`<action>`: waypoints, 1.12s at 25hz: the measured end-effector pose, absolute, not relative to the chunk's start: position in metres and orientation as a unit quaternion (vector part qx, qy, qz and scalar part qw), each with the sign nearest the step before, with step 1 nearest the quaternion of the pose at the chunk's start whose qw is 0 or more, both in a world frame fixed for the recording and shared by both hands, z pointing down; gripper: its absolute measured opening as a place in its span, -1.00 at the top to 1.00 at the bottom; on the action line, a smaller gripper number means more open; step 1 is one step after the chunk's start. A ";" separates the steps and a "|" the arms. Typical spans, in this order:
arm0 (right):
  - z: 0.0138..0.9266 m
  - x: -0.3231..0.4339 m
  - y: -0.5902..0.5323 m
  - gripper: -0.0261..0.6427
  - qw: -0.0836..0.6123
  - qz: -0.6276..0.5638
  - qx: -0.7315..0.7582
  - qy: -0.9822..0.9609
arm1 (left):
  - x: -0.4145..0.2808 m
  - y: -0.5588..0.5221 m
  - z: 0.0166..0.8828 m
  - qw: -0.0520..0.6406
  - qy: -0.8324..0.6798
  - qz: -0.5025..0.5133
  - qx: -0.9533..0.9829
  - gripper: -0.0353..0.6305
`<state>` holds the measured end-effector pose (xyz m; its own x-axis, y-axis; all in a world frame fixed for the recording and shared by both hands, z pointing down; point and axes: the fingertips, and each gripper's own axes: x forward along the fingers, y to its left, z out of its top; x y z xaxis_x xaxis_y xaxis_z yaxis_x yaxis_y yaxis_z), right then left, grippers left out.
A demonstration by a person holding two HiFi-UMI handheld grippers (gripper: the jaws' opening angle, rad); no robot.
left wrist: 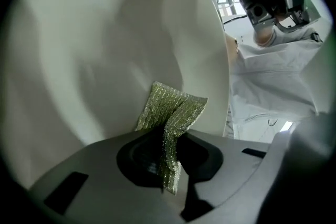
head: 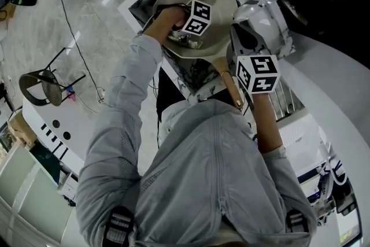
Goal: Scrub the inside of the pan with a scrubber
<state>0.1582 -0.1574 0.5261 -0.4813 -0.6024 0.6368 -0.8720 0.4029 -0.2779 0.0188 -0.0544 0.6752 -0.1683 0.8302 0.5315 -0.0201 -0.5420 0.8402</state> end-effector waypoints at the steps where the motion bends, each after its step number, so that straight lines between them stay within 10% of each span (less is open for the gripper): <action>1: 0.526 0.158 -0.157 0.82 0.225 0.299 0.457 -0.807 | 0.016 -0.056 0.677 0.305 0.359 0.686 0.556 0.70; 28: 0.530 0.172 -0.141 0.82 0.206 0.321 0.510 -0.771 | -0.017 -0.171 0.726 0.115 0.122 0.791 0.589 0.70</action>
<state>0.1724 -0.1411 0.5298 -0.3944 -0.6552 0.6443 -0.9189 0.2733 -0.2847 -0.0172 -0.1712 0.7258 -0.2806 0.3258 0.9028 -0.0374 -0.9436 0.3289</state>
